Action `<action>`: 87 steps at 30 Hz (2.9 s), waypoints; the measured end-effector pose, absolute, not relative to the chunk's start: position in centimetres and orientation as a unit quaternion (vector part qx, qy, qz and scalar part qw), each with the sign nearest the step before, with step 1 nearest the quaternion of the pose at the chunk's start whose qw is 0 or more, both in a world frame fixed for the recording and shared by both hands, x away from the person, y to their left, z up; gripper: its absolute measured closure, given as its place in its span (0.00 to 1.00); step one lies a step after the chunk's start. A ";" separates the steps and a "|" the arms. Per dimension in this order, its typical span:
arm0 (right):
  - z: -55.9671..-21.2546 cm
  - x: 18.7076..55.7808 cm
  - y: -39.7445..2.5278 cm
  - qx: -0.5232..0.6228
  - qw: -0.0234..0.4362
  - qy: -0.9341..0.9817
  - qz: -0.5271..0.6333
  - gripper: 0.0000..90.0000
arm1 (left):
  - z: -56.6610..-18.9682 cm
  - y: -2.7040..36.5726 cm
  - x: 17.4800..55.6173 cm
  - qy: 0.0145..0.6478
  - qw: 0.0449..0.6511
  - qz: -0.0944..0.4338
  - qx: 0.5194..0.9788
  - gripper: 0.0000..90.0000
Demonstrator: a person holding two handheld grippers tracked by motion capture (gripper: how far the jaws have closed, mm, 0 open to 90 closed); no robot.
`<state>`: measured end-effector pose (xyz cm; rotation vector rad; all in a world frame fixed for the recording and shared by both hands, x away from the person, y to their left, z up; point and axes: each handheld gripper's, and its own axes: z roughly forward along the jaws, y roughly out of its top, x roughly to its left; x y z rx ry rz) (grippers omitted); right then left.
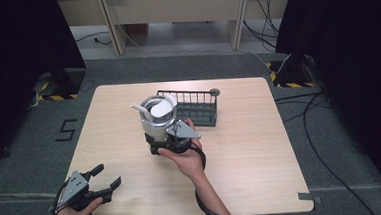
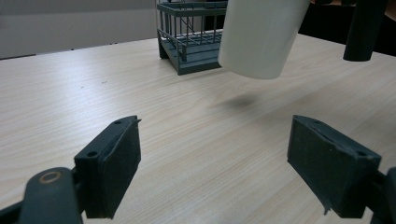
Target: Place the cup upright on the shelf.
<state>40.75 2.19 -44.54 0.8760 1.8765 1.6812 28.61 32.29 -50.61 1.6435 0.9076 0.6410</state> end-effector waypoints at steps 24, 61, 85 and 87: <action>-42.5 42.2 -2.2 0.361 0.274 0.652 0.608 0.12 | -50.6 32.4 28.6 0.385 0.547 0.272 0.692 0.19; -39.7 44.6 -5.4 0.389 0.313 0.619 0.607 0.12 | -50.6 32.4 28.6 0.388 0.549 0.269 0.690 0.19; -37.5 46.8 -6.9 0.400 0.342 0.608 0.594 0.12 | -50.6 32.4 28.7 0.390 0.550 0.268 0.688 0.19; -37.4 47.1 -6.9 0.402 0.344 0.607 0.593 0.12 | -50.6 32.4 28.7 0.391 0.549 0.268 0.688 0.19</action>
